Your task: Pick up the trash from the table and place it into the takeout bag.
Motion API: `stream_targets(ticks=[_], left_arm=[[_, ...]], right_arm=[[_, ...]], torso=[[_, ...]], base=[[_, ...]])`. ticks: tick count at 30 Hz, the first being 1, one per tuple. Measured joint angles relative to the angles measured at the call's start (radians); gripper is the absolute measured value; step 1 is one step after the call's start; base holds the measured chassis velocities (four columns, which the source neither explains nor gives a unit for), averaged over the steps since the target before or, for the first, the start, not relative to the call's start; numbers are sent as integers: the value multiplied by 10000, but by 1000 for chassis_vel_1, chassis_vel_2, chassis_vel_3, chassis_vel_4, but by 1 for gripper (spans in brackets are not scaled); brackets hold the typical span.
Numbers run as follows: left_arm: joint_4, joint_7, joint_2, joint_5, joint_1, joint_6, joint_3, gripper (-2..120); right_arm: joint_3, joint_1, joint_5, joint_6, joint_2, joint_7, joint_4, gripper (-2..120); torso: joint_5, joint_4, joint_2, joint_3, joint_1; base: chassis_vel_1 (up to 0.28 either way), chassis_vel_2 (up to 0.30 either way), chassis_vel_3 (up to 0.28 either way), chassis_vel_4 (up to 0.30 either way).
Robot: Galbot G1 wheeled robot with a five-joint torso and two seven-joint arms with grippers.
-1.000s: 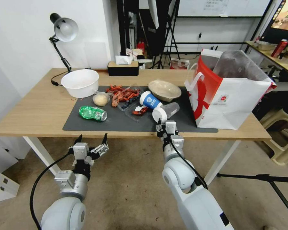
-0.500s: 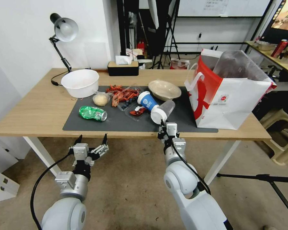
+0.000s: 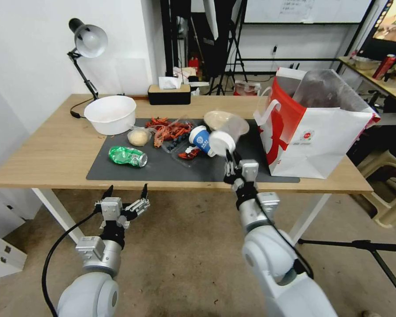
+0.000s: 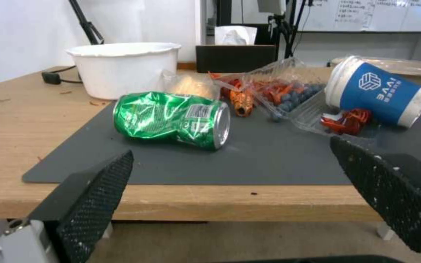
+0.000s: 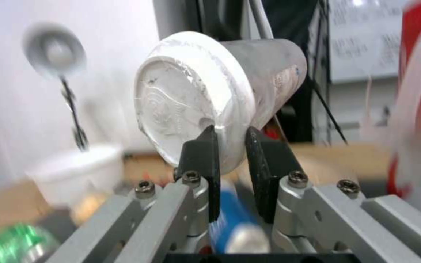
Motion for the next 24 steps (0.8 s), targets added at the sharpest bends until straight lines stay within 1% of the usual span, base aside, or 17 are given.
stream_targets(ticks=[2, 4, 6, 8, 10, 12, 13, 14, 16, 17, 21, 22, 24], left_arm=[[8, 3, -2, 4, -5, -3, 9, 100], [32, 11, -9, 17, -10, -21, 20, 100], [38, 12, -11, 20, -10, -26, 20, 100], [64, 19, -16, 45, -9, -55, 26, 100], [70, 22, -16, 51, -9, -61, 30, 100], [90, 36, -31, 86, -12, -85, 67, 100], [100, 42, -43, 105, -12, -96, 84, 100], [100, 42, -43, 105, -12, -96, 84, 100], [129, 61, -60, 158, -3, -148, 126, 100], [129, 61, -60, 158, -3, -148, 126, 100], [144, 108, -78, 195, 6, -198, 181, 100], [144, 108, -78, 195, 6, -198, 181, 100], [145, 139, -91, 204, -2, -205, 193, 100]], right_arm=[[161, 72, 190, 83, -64, -140, 101, 12], [866, 354, 686, 249, -295, -443, 445, 12], [1010, 417, 754, 255, -343, -452, 515, 12], [1611, 725, 1035, 130, -613, -245, 842, 12], [1740, 803, 1095, 45, -681, -131, 910, 12], [2624, 1289, 1491, -556, -1140, 608, 1057, 12], [2920, 1459, 1643, -714, -1290, 866, 960, 12], [2920, 1459, 1643, -714, -1290, 866, 960, 12], [3351, 1779, 1974, -1024, -1565, 1462, 547, 12], [3351, 1779, 1974, -1024, -1565, 1462, 547, 12], [3550, 2348, 2568, -1537, -1949, 2541, -345, 12], [3550, 2348, 2568, -1537, -1949, 2541, -345, 12], [3493, 2610, 3088, -2151, -2014, 3167, -510, 12]], torso=[[2, 0, 0, 0, 0], [1, -1, 0, 0, 0], [1, 0, 0, 0, 0], [1, -1, 0, 0, 0], [2, -1, 0, 0, -1], [3, -1, 0, 0, 0], [3, -1, 0, 0, 0], [3, -1, 0, 0, 0], [3, -1, 0, 0, 0], [3, -1, 0, 0, 0], [3, 0, -1, 1, 0], [3, 0, -1, 1, 0], [1, 1, -2, 1, 0]], base=[[0, 0, 0, 0], [0, 0, 0, 0], [0, 0, 0, 0], [0, 0, 0, 0], [0, 0, 0, 0], [0, 0, 0, 0], [0, 0, 0, 0], [0, 0, 0, 0], [0, 0, 0, 0], [0, 0, 0, 0], [0, 0, 0, 0], [0, 0, 0, 0], [0, 0, 0, 0]])
